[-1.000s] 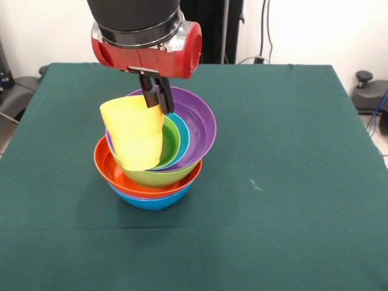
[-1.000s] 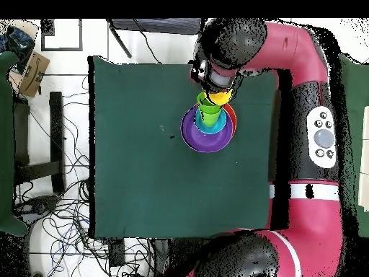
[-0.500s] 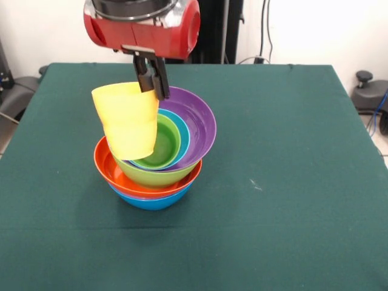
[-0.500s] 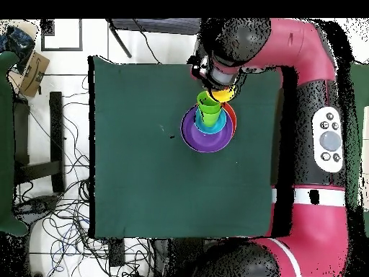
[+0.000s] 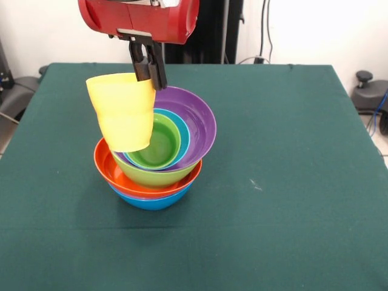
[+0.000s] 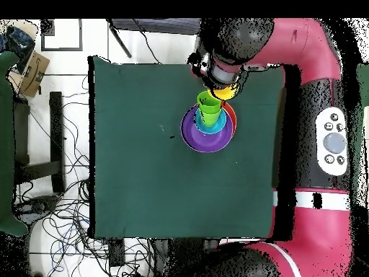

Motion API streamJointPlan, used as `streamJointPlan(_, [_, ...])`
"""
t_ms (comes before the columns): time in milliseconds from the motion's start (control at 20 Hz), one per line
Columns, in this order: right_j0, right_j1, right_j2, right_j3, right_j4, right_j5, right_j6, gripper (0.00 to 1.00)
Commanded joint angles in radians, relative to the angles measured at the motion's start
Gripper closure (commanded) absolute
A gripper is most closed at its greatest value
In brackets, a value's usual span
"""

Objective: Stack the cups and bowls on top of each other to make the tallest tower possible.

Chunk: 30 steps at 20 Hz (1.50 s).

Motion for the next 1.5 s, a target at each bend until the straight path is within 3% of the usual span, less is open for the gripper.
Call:
streamJointPlan(50, [0.013, 0.011, -0.039, 0.107, -0.030, 0.056, -0.181, 1.00])
streamJointPlan(950, [0.032, 0.095, -0.030, 0.041, -0.020, 0.120, -0.155, 1.00])
streamJointPlan(1500, [0.041, 0.083, -0.046, 0.126, 0.018, 0.099, -0.072, 1.00])
